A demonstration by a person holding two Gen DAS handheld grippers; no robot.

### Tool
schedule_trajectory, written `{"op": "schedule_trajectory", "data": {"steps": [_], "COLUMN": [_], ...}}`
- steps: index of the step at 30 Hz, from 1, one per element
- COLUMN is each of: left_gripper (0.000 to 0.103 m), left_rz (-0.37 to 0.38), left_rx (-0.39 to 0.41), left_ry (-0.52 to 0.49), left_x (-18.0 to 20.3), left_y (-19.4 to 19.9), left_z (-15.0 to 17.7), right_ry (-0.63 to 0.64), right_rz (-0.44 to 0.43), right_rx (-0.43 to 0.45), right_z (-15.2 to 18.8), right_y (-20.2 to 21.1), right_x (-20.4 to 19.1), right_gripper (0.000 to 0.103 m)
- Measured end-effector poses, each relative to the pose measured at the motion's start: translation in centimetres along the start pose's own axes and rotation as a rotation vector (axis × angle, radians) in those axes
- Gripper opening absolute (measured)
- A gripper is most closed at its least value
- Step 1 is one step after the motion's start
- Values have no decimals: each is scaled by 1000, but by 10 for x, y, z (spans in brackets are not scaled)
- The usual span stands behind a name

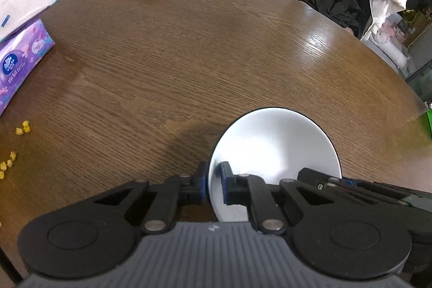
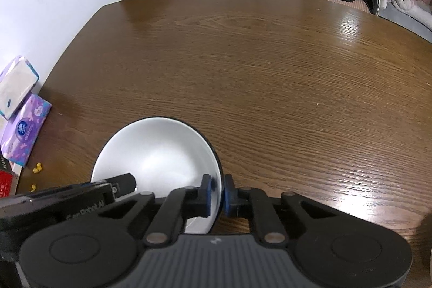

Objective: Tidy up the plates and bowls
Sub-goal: 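Lift the white bowl with both grippers and turn toward the blue bowl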

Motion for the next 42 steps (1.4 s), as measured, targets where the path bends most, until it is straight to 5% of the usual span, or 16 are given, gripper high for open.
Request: {"op": "schedule_trajectory", "data": {"steps": [42], "left_gripper": [11], "left_rz": [34], "left_rx": [66], "left_ry": [-84], "left_x": [21], "left_y": [47], "left_z": [20], "right_ry": [-12], "right_rz": [13], "right_rx": [84], "right_z": [23], "right_y": [55], "right_x": [5], "right_gripper": [9]}}
Point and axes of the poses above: each gripper's, at about its wrist camera, not at the fingertips, and y roughly against the way its jaws point, x to its right, z to its underside, the point moved 2 cm from there along -y, roughly the way its jaws point, and after that the axes turned 2 degrees about y, right-handed, at the moved point
